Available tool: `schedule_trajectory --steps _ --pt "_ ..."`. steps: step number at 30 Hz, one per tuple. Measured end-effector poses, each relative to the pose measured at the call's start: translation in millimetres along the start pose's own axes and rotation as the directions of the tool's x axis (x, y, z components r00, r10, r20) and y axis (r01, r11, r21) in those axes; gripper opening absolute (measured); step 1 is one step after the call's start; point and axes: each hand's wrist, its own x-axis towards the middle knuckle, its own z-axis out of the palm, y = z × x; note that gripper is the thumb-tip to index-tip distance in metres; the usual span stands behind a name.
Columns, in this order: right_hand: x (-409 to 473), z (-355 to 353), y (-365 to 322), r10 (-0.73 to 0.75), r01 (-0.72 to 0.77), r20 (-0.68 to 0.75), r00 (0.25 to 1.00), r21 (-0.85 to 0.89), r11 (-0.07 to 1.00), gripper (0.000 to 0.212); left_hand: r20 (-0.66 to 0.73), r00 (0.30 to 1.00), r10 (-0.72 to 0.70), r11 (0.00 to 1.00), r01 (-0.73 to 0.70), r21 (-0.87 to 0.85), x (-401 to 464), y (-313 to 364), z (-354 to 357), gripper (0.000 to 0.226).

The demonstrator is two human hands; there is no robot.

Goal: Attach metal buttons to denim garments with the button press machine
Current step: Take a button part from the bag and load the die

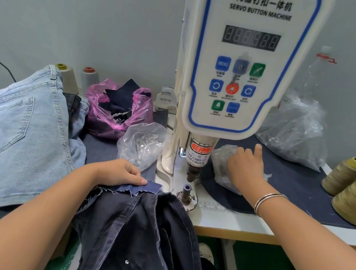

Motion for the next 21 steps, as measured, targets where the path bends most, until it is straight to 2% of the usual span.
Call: schedule_trajectory --steps 3,7,9,16,21 --pt "0.6 3.6 3.1 0.012 -0.013 0.015 1.000 0.071 0.997 0.022 -0.002 1.000 -0.005 1.000 0.005 -0.001 1.0 -0.9 -0.2 0.039" --pt "2.6 11.5 13.1 0.121 -0.117 0.009 0.993 0.340 0.933 0.020 0.009 1.000 -0.005 1.000 0.005 0.002 2.0 -3.4 -1.2 0.038" --pt "1.6 16.2 16.8 0.139 -0.134 0.018 0.990 0.401 0.906 0.021 0.012 1.000 -0.006 1.000 0.006 0.004 2.8 -4.6 -1.7 0.038" --pt "-1.5 18.4 17.1 -0.013 0.021 -0.037 0.999 0.209 0.978 0.025 -0.001 1.000 0.004 1.000 -0.004 0.004 4.5 -6.6 -1.4 0.037" --pt "-3.3 16.8 29.8 -0.130 0.132 -0.021 0.991 0.184 0.974 0.038 -0.005 1.000 0.003 1.000 -0.003 0.001 4.5 -6.7 -1.0 0.038"
